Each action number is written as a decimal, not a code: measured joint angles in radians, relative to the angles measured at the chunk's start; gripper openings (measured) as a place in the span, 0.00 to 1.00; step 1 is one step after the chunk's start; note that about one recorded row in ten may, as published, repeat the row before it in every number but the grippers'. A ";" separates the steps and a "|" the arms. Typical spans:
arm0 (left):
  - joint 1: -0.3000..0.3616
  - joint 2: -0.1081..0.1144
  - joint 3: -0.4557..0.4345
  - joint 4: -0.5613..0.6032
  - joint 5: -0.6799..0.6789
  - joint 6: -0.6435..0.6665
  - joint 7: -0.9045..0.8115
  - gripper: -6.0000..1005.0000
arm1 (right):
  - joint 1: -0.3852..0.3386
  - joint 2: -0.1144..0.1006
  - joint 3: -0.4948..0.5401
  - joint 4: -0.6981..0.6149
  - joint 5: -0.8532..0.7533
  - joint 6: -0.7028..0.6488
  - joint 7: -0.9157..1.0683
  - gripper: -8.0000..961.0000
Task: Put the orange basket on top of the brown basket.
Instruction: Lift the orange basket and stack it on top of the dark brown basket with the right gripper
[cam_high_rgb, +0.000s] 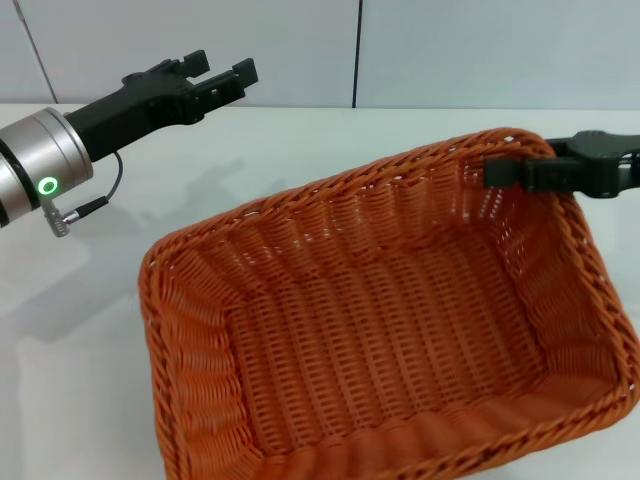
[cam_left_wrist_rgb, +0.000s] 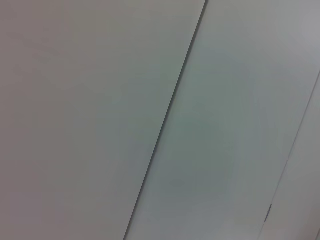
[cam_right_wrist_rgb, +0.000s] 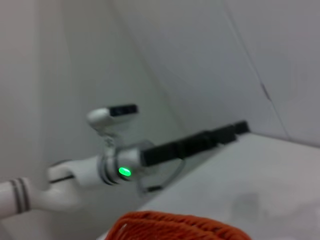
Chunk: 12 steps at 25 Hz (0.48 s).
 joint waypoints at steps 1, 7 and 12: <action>0.000 0.000 0.000 0.004 0.000 0.000 0.005 0.86 | 0.002 0.001 -0.005 0.005 -0.008 0.014 0.004 0.43; -0.001 0.000 -0.002 0.007 0.000 0.000 0.012 0.86 | -0.016 0.003 0.000 0.001 -0.018 0.057 0.007 0.46; -0.017 0.000 -0.002 0.017 0.000 0.001 0.023 0.86 | -0.046 0.000 0.038 -0.002 -0.009 0.108 0.002 0.68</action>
